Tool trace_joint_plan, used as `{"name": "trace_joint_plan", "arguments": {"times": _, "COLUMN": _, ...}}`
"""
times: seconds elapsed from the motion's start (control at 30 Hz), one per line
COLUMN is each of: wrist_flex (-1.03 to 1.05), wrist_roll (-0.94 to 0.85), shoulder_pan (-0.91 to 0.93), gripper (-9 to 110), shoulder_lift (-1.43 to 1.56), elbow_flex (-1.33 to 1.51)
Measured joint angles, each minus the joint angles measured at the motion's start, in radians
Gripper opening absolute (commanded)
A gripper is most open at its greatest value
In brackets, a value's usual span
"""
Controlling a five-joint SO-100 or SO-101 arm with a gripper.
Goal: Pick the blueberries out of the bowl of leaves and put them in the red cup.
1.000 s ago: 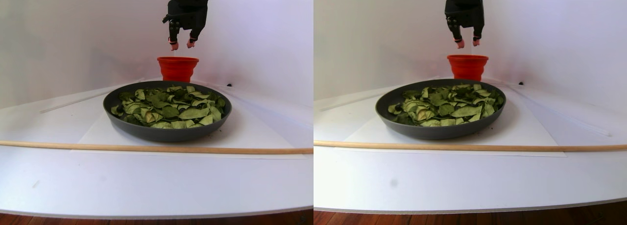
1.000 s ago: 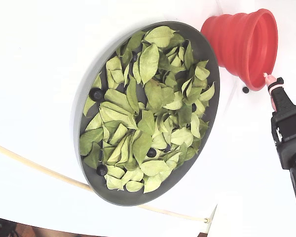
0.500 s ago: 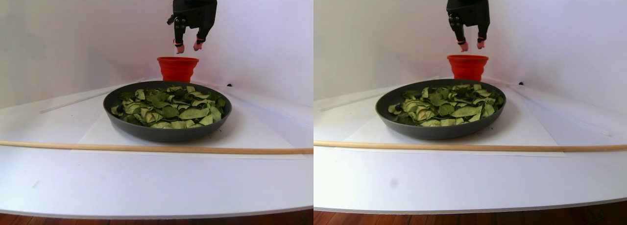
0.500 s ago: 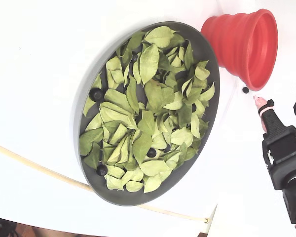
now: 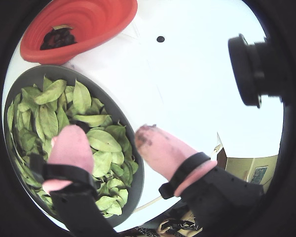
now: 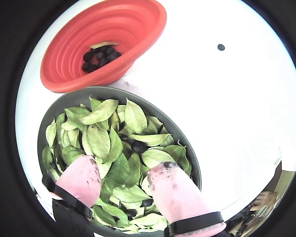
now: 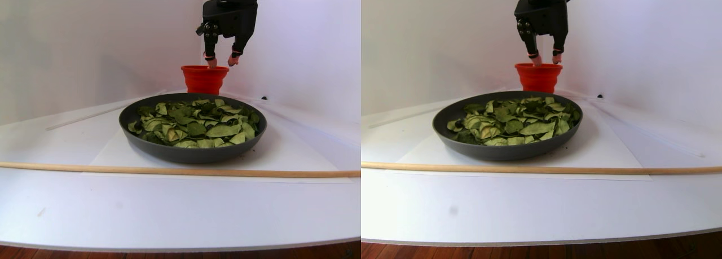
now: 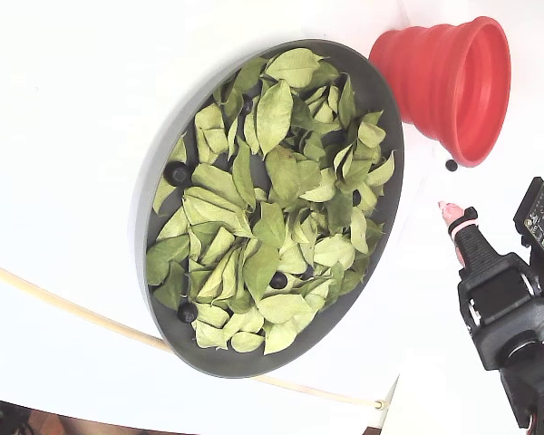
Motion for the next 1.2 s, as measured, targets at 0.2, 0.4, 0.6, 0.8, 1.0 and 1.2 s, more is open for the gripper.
{"name": "trace_joint_plan", "arguments": {"times": 0.2, "wrist_flex": -0.014, "wrist_roll": 0.014, "shoulder_pan": 0.006, "gripper": 18, "shoulder_lift": 0.000, "elbow_flex": 0.017}}
{"name": "trace_joint_plan", "arguments": {"times": 0.4, "wrist_flex": -0.071, "wrist_roll": 0.025, "shoulder_pan": 0.009, "gripper": 18, "shoulder_lift": -0.002, "elbow_flex": 0.023}}
{"name": "trace_joint_plan", "arguments": {"times": 0.6, "wrist_flex": -0.109, "wrist_roll": 0.025, "shoulder_pan": 0.009, "gripper": 18, "shoulder_lift": -0.049, "elbow_flex": 0.028}}
{"name": "trace_joint_plan", "arguments": {"times": 0.8, "wrist_flex": -0.129, "wrist_roll": 0.035, "shoulder_pan": 0.009, "gripper": 18, "shoulder_lift": -0.114, "elbow_flex": 0.028}}
{"name": "trace_joint_plan", "arguments": {"times": 1.0, "wrist_flex": -0.158, "wrist_roll": 0.040, "shoulder_pan": 0.009, "gripper": 18, "shoulder_lift": -0.170, "elbow_flex": 0.028}}
{"name": "trace_joint_plan", "arguments": {"times": 1.2, "wrist_flex": -0.181, "wrist_roll": 0.054, "shoulder_pan": 0.009, "gripper": 18, "shoulder_lift": -0.218, "elbow_flex": 0.012}}
